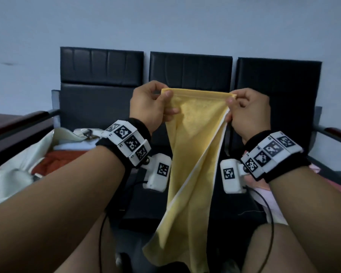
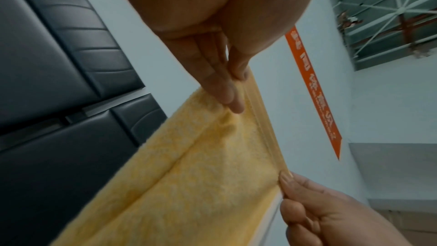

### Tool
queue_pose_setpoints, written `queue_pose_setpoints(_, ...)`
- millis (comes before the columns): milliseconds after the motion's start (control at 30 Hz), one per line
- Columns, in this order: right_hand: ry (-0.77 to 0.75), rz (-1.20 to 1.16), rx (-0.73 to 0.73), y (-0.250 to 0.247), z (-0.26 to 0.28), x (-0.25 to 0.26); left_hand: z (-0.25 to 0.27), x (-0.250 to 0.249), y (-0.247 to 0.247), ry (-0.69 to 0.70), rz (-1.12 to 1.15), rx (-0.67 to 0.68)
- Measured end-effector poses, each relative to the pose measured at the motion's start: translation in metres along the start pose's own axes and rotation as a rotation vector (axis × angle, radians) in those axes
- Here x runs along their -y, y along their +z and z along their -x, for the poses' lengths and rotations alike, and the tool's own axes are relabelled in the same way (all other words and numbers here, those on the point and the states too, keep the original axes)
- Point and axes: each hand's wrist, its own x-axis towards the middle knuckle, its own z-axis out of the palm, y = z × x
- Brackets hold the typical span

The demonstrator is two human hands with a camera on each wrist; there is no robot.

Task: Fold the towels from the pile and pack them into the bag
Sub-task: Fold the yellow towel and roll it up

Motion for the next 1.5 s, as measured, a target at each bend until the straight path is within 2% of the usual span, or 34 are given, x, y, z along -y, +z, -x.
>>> queue_pose_setpoints(400, -0.169, 0.021, -0.086, -0.053, -0.013, 0.118, 0.017, -0.127, -0.012, 0.169, 0.029, -0.065)
queue_pose_setpoints(700, -0.226, 0.039, -0.07, -0.074, -0.02, 0.168, 0.024, -0.178, -0.021, 0.223, 0.073, -0.105)
queue_pose_setpoints(900, -0.223, 0.061, -0.032, -0.076, -0.019, 0.171, 0.024, -0.181, -0.024, 0.196, 0.078, -0.107)
queue_pose_setpoints(1500, -0.181, 0.115, 0.035, -0.061, -0.019, 0.143, 0.015, -0.148, -0.026, 0.122, 0.034, -0.096)
